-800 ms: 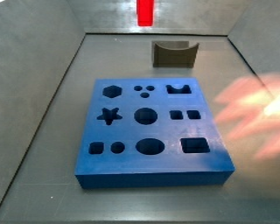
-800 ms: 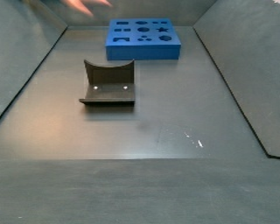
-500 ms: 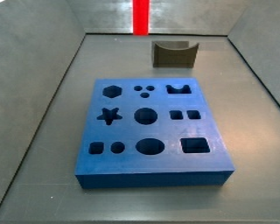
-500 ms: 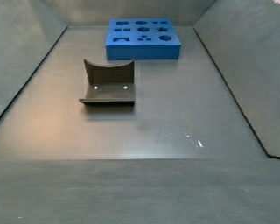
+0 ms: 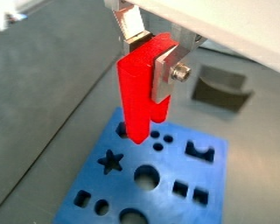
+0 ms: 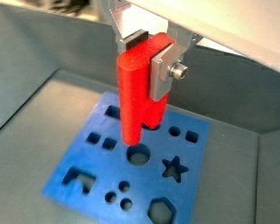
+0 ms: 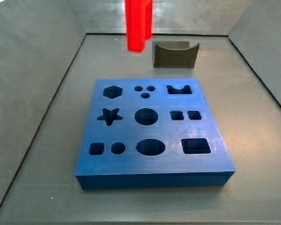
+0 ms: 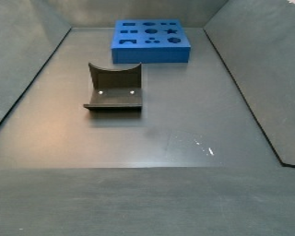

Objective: Insert the square-circle object.

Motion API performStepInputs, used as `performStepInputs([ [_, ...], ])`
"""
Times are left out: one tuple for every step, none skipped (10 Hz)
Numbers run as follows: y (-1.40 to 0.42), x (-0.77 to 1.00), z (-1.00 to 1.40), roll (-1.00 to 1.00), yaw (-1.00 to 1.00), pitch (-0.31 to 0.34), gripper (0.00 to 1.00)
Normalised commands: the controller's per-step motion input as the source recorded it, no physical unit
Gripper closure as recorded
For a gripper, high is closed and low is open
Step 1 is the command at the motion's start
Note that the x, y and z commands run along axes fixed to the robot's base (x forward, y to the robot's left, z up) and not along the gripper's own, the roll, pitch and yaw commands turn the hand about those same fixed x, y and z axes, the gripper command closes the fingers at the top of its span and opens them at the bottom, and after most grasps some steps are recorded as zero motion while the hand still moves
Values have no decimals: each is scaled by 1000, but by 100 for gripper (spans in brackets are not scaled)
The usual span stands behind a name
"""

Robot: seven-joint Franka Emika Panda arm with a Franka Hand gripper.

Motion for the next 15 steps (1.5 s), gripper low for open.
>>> performStepInputs([
  [-286, 0, -283, 0, -911, -131, 100],
  [-286, 0, -286, 0, -911, -131, 100],
  [-289, 0, -291, 0, -900, -127, 100],
  [-343, 0, -180, 0, -886, -29, 100],
  [-337, 0, -109, 0, -911, 0, 100],
  [-294, 0, -114, 4, -931, 0, 100],
  [-226, 0, -143, 34, -960, 1, 100],
  [-146, 0, -191, 57, -997, 11, 100],
  [-60, -51, -309, 116, -1000, 37, 100],
  [0, -63, -337, 101, -997, 70, 100],
  [0, -71, -317, 79, -911, 160, 100],
  [0, -80, -303, 86, -877, 186, 100],
  [0, -83, -300, 86, -874, 189, 100],
  [-26, -100, -277, 114, -820, 209, 100],
  [-423, 0, -420, 60, -766, 91, 100],
])
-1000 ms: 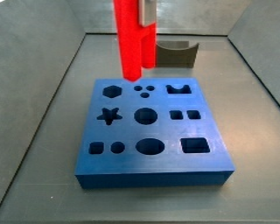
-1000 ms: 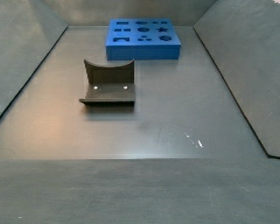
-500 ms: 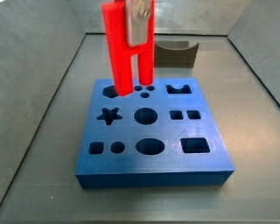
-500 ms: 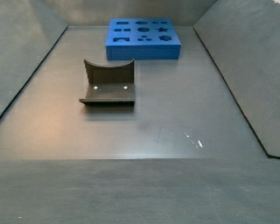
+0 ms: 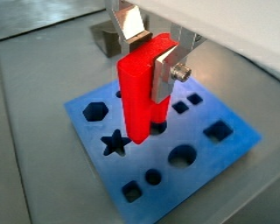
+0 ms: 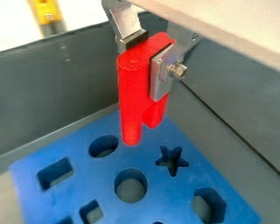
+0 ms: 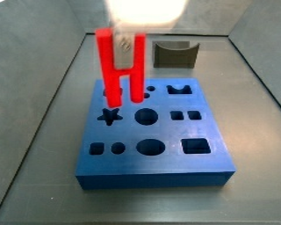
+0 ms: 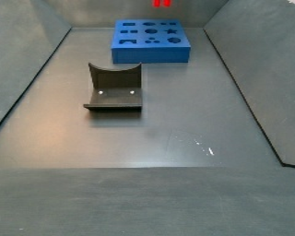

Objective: Insert the square-circle object.

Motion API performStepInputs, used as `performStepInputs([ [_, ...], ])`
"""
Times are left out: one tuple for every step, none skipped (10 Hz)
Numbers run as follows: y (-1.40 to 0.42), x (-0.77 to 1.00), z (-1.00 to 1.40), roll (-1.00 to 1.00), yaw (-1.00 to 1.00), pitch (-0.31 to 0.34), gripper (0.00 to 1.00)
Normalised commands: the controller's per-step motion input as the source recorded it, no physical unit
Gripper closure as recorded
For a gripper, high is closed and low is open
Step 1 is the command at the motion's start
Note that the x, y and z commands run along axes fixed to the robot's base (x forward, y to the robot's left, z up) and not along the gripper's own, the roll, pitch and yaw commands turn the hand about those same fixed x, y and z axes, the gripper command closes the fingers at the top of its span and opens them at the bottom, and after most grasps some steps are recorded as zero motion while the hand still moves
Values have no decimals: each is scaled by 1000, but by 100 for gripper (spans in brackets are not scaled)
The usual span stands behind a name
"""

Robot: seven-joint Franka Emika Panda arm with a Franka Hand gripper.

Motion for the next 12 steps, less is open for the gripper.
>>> performStepInputs([
  [-563, 0, -449, 24, -691, 0, 100],
  [-720, 0, -369, 67, -554, 33, 100],
  [-674, 0, -386, 271, -17, 0, 100],
  [-297, 0, -497, 226, 0, 0, 100],
  [-203, 0, -469, 289, -37, 23, 100],
  [-114, -40, -391, 286, -23, 17, 100],
  [-26, -54, -406, 137, -23, 0, 100],
  [20, -34, -406, 0, -117, 0, 100],
  [91, -423, -283, -39, -309, 0, 100],
  [0, -483, -263, -90, -251, -49, 100],
  [-40, -363, -300, -83, -57, -10, 100],
  [0, -331, -297, -111, 0, -36, 100],
])
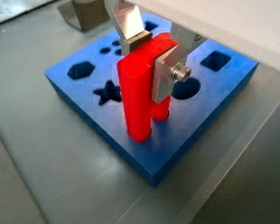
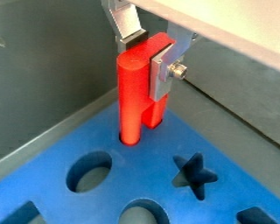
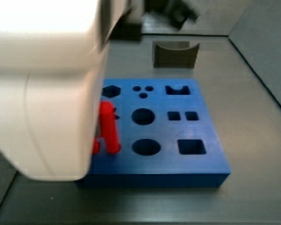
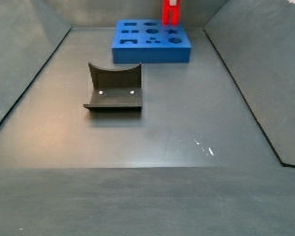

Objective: Insert the square-circle object.

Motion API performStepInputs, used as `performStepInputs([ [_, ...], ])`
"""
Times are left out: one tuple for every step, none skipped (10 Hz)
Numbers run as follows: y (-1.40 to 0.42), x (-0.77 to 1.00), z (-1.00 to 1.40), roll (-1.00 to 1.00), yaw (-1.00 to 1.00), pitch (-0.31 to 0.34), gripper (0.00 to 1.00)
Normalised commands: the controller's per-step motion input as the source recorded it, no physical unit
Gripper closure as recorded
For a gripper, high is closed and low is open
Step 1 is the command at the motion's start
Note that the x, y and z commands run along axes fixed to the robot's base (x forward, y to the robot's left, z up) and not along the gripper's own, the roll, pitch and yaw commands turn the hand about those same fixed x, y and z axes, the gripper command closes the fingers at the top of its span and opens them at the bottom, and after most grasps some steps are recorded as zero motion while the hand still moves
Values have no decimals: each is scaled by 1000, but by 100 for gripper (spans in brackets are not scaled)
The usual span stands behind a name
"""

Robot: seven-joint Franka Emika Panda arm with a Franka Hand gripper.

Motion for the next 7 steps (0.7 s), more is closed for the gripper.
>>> performStepInputs([
  [0, 0, -394, -114, -80, -37, 100],
  [17, 289, -537, -84, -254, 0, 100],
  [100, 297, -777, -133, -303, -11, 100],
  [123, 274, -883, -86, -289, 0, 100],
  [131, 226, -983, -36, -317, 0, 100],
  [103, 203, -1000, -6, -306, 0, 100],
  [274, 11, -686, -83, -134, -84, 100],
])
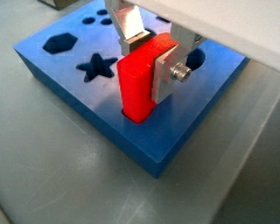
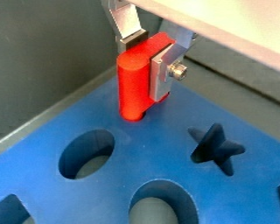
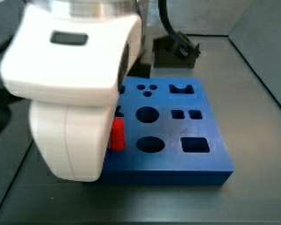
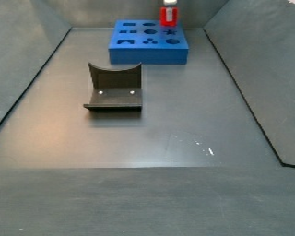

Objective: Insert the square-circle object.

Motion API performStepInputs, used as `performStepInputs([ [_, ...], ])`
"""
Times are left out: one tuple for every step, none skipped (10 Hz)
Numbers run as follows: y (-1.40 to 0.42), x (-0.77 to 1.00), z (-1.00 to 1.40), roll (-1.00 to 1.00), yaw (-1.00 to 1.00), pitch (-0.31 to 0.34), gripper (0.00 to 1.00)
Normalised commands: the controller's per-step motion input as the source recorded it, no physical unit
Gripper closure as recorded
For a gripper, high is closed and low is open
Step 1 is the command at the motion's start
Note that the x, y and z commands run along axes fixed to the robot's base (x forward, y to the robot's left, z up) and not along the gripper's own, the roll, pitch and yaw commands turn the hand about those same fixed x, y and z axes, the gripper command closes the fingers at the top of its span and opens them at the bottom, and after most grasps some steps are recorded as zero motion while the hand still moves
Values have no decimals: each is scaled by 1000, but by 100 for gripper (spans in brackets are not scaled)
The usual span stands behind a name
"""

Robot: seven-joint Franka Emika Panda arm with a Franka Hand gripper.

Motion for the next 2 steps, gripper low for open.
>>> performStepInputs([
  [60, 0, -214, -106, 0, -197, 100],
  [0, 0, 0, 0, 0, 0, 100],
])
